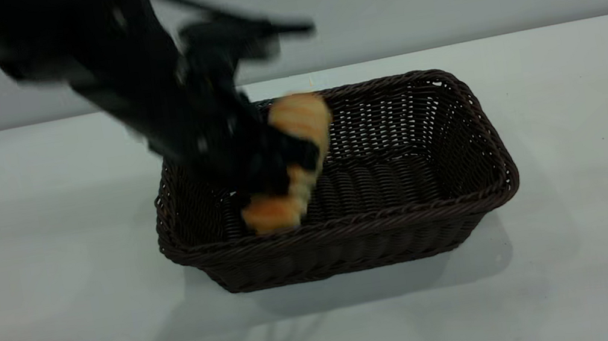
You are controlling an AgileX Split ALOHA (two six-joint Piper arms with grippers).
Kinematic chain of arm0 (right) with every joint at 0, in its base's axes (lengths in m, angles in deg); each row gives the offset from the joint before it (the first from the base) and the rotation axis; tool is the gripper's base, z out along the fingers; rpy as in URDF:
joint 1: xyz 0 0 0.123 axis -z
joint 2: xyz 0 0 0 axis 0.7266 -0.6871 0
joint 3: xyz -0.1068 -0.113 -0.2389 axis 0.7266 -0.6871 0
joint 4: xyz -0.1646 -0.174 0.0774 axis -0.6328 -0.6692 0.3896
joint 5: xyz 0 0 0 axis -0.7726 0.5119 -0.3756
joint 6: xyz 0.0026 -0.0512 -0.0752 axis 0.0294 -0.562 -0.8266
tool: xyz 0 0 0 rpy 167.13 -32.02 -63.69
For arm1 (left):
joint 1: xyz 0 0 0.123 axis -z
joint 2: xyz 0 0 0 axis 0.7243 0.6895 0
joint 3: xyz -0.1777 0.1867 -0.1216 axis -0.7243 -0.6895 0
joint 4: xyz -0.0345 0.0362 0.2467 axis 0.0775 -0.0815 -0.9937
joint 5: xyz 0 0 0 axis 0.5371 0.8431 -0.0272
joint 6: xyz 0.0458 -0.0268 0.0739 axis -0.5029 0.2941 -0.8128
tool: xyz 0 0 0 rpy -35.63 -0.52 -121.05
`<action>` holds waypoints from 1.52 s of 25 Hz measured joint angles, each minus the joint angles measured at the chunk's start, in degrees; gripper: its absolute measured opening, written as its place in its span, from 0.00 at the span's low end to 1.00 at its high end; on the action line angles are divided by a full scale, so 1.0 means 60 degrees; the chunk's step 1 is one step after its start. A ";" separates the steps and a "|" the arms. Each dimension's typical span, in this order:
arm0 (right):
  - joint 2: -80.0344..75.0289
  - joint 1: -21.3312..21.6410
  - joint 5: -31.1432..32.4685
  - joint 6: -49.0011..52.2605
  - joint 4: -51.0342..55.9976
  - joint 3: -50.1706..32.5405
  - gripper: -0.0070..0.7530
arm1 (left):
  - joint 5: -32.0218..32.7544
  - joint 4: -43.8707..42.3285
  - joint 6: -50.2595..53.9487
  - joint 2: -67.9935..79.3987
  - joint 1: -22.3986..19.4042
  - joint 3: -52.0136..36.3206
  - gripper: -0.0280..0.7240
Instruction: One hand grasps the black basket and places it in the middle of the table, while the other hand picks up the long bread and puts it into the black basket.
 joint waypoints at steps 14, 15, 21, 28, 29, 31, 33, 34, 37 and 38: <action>0.0008 0.0000 0.0011 0.0000 -0.0033 0.0000 0.49 | 0.0980 -0.0284 -0.0244 -0.1179 -0.0188 0.0026 0.87; 0.0008 0.0000 0.0079 0.0000 -0.0063 0.0000 0.49 | 0.1327 -0.0393 -0.0282 -0.1625 -0.0270 0.0026 0.86; 0.0126 0.0000 0.0586 0.0254 -0.0423 -0.0100 0.49 | 0.3378 -0.1471 -0.0303 -0.4665 -0.0604 0.0026 0.80; 0.0148 0.0000 0.0782 0.0320 -0.0404 -0.0243 0.49 | 0.6934 -0.3075 -0.0286 -0.7719 -0.0625 0.0026 0.79; 0.0148 0.0000 0.0782 0.0320 -0.0404 -0.0242 0.49 | 0.7547 -0.3129 -0.0279 -0.8096 -0.0625 0.0026 0.79; 0.0236 -0.0092 0.0782 0.0320 -0.0414 -0.0251 0.49 | 0.8747 -0.3148 -0.0276 -0.8766 -0.0625 0.0026 0.79; 0.0385 -0.0313 0.0790 0.0339 -0.0414 -0.0259 0.49 | 0.9771 -0.3148 -0.0081 -0.9443 -0.0625 0.0016 0.79; 0.0482 -0.0444 0.0790 0.0390 -0.0432 -0.0268 0.49 | 1.0294 -0.3148 0.0074 -0.9698 -0.0625 0.0016 0.79; 0.0835 -0.0720 0.0800 0.0565 -0.0572 -0.0277 0.49 | 1.0775 -0.3153 0.0865 -1.0486 -0.0625 0.0003 0.79; 0.0986 -0.0746 0.0800 0.0614 -0.0621 -0.0277 0.49 | 1.0775 -0.3153 0.1090 -1.0732 -0.0625 -0.0005 0.79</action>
